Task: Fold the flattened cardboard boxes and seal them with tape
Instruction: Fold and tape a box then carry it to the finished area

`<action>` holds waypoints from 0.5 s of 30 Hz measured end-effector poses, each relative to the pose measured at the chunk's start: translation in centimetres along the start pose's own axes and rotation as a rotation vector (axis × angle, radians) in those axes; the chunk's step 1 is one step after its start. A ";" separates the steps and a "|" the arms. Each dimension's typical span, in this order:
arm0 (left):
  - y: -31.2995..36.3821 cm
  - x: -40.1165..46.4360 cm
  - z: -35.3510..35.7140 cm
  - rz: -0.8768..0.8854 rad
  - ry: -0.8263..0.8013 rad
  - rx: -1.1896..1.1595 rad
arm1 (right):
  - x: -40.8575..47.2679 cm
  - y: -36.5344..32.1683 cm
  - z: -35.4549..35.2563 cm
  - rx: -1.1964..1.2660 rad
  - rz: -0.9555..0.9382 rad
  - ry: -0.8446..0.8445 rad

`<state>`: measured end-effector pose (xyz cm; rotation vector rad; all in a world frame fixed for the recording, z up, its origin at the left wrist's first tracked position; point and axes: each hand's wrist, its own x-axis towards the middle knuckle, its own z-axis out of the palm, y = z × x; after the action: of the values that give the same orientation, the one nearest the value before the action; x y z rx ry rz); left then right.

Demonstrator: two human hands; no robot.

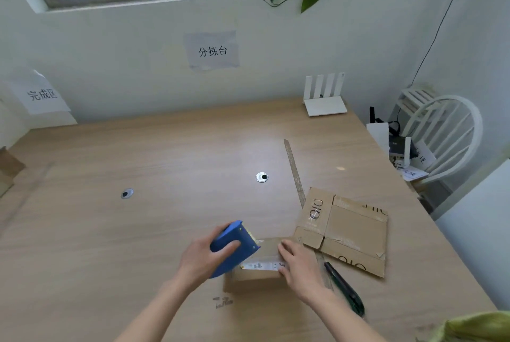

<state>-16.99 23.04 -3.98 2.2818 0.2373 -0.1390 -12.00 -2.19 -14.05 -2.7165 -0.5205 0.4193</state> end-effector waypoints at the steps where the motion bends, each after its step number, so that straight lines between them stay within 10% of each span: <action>1: 0.4 0.2 0.7 0.008 -0.041 -0.009 | 0.2 -0.1 0.2 0.008 -0.002 0.000; 15: -2.0 2.4 2.1 -0.007 -0.213 0.046 | 2.2 -1.2 2.8 0.631 0.056 0.016</action>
<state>-15.14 23.09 -7.29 2.2903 0.1322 -0.3920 -11.36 0.44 -16.56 -2.1257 -0.2478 0.4792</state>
